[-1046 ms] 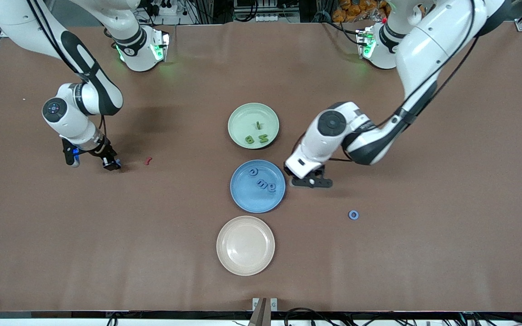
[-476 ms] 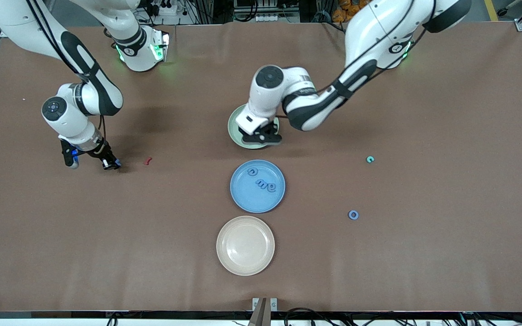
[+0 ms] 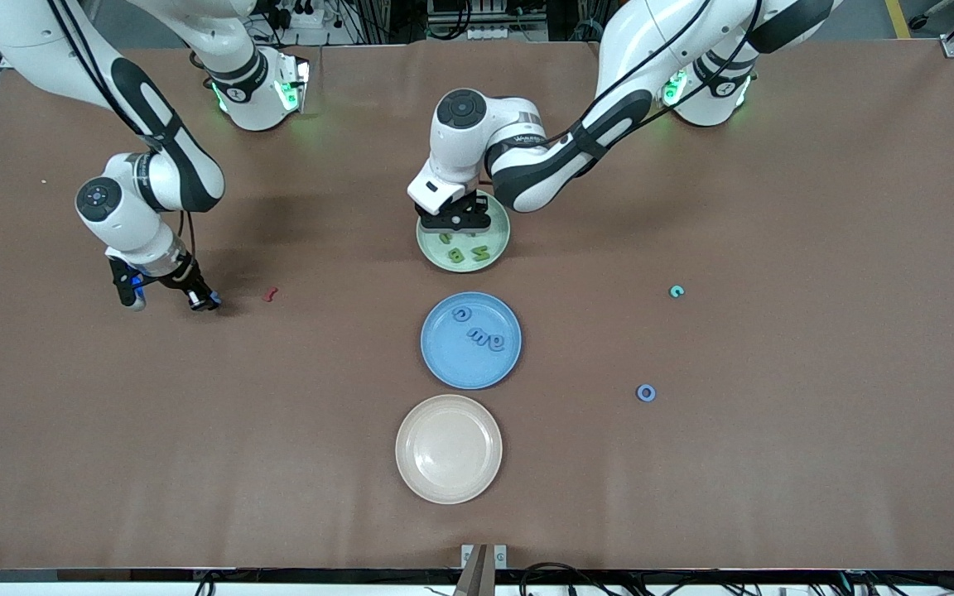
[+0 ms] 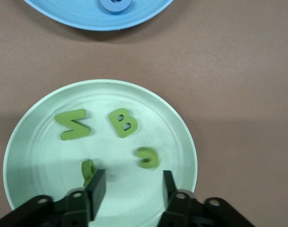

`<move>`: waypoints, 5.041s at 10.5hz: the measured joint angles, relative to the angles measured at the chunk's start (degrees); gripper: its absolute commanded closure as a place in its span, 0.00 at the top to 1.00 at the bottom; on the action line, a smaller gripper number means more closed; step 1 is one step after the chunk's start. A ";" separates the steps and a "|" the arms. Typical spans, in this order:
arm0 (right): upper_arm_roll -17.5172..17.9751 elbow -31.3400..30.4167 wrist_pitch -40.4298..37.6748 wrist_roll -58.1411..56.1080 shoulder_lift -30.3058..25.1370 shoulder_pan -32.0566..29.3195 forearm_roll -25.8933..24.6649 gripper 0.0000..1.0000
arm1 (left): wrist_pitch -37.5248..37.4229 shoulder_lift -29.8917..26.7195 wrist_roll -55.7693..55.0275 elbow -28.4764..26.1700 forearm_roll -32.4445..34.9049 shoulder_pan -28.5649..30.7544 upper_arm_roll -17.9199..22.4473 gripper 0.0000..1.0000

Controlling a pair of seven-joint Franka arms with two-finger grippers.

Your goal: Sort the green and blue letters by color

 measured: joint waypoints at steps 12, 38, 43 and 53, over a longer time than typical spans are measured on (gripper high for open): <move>-0.29 15.92 -19.33 -3.52 -0.41 11.09 -0.41 0.05 | -1.63 -13.15 20.04 2.63 0.03 23.99 1.81 1.00; -1.41 54.52 -43.98 -14.61 14.61 34.55 -0.46 1.00 | -40.14 -34.67 75.41 16.48 -32.80 19.70 39.68 1.00; -1.50 50.59 -49.40 -38.53 3.97 17.72 -0.47 1.00 | -41.24 -36.24 76.27 16.46 -32.98 19.62 40.40 1.00; -11.02 63.38 -81.99 -48.08 -13.74 13.18 3.90 1.00 | -43.77 -39.84 77.24 16.39 -33.38 27.19 30.94 1.00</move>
